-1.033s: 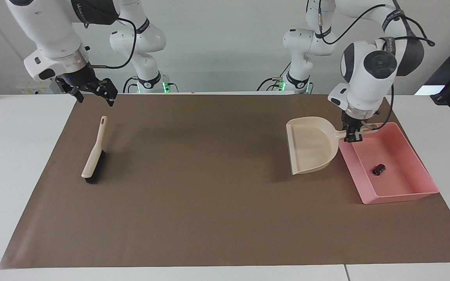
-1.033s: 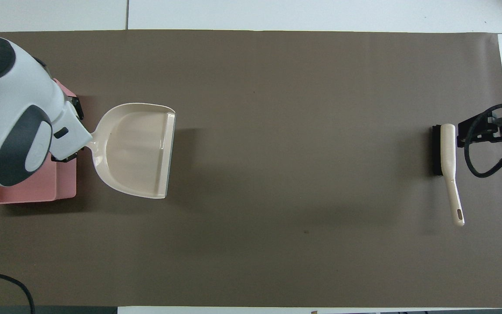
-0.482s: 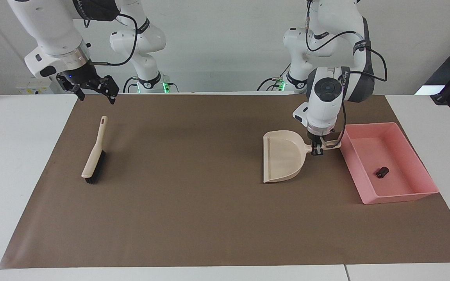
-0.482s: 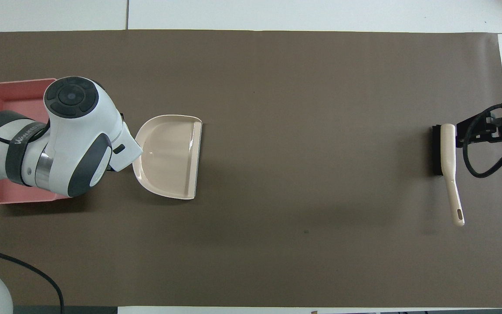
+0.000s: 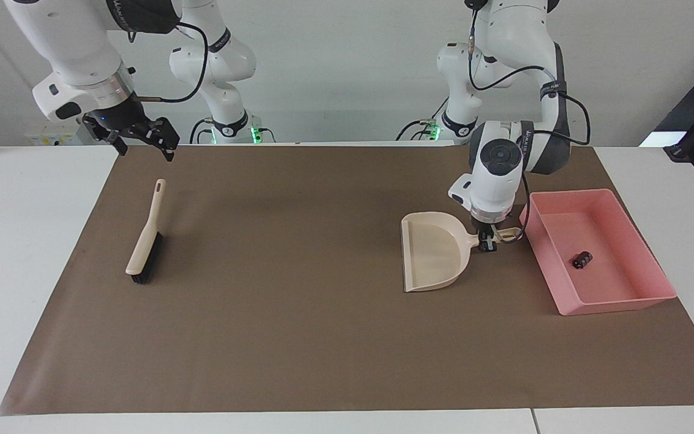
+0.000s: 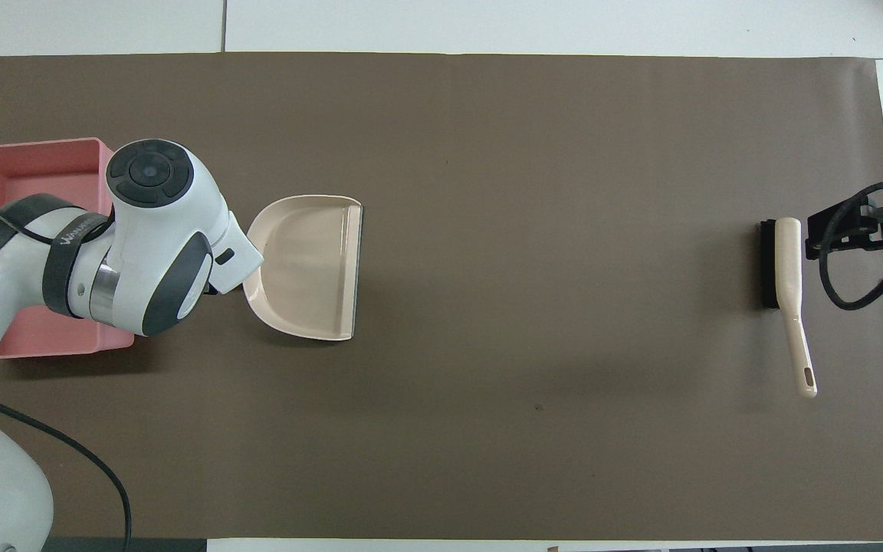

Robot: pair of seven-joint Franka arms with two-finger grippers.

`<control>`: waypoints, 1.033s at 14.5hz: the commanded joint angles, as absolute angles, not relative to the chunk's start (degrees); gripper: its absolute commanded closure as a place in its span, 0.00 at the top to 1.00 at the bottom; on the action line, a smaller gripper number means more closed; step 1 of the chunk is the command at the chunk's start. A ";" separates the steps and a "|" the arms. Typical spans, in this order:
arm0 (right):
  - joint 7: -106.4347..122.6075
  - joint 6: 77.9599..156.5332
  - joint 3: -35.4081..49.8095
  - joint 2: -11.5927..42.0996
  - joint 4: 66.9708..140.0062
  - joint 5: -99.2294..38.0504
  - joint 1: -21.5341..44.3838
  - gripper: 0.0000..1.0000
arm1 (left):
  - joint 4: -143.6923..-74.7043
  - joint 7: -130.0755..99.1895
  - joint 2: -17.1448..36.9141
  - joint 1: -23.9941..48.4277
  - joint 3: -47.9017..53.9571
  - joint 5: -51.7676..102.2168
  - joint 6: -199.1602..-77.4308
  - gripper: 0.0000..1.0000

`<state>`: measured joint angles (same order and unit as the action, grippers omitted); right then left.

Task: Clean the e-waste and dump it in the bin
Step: 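Lower the dustpan onto the table beside the bin with the left gripper, then release the dustpan handle and raise the left gripper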

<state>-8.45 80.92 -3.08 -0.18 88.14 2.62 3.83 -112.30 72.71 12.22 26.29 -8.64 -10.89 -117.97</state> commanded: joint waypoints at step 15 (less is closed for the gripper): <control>-8.00 86.22 -2.20 -0.88 90.88 1.67 2.20 1.00 | -107.95 71.63 11.07 26.28 -9.05 -9.84 -109.36 1.00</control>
